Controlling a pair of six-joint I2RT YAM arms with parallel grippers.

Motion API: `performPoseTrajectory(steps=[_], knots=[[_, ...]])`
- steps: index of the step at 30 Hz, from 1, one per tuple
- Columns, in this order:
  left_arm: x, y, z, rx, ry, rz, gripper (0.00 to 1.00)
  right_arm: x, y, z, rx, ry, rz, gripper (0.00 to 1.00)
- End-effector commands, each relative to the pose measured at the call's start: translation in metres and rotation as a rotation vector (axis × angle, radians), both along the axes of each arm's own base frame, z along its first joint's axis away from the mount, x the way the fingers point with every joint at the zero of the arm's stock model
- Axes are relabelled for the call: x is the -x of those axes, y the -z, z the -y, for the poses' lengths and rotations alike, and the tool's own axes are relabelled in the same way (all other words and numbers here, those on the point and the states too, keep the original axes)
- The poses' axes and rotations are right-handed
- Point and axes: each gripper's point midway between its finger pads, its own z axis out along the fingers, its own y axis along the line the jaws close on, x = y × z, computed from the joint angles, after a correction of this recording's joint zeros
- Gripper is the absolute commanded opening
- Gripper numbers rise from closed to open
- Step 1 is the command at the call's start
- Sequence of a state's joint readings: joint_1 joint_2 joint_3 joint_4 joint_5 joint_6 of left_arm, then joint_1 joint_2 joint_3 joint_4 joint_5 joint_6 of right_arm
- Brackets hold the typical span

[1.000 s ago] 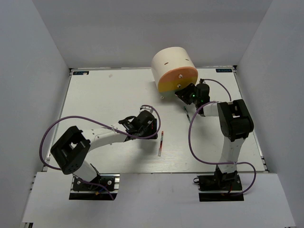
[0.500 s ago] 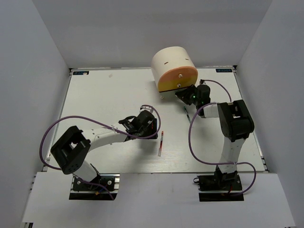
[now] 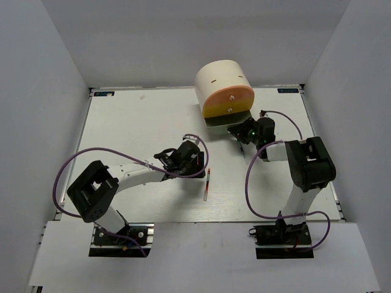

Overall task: Sort the stationery into containers
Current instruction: Open the drawer in the storage box, then pick up the pen from the center of the board.

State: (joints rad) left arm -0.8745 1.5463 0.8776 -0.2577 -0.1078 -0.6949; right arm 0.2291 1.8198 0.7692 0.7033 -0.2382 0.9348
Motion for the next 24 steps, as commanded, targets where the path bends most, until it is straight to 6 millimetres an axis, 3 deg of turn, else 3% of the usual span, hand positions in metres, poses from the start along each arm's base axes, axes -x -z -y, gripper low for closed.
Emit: performPoseTrajectory(steps=[1,4,5,6,7,9,16,24], knots=[[-0.008,-0.014,0.019,0.038,0.045,0.033,0.7,0.007,-0.01,-0.003,-0.001,-0.029,0.028,0.08],[-0.011,-0.01,0.025,0.031,0.062,0.027,0.7,0.009,-0.011,-0.002,-0.001,-0.029,0.026,0.22],[-0.011,-0.011,0.03,0.03,0.078,0.034,0.71,0.01,-0.011,-0.002,0.0,-0.028,0.025,0.31],[-0.015,-0.013,0.031,0.017,0.078,0.041,0.71,0.013,-0.009,-0.003,0.002,-0.036,0.02,0.5],[-0.015,-0.004,0.028,-0.019,0.07,0.022,0.71,0.012,-0.012,-0.001,-0.001,-0.032,0.025,0.55],[-0.017,-0.004,0.033,-0.039,0.083,0.028,0.71,0.018,-0.012,-0.001,-0.001,-0.042,0.025,0.64],[-0.017,0.013,0.038,-0.128,0.083,0.006,0.66,0.044,-0.013,0.008,0.009,-0.049,0.02,0.66],[-0.015,0.034,0.043,-0.259,0.087,-0.018,0.42,0.065,-0.026,0.034,0.008,-0.019,0.048,0.66]])
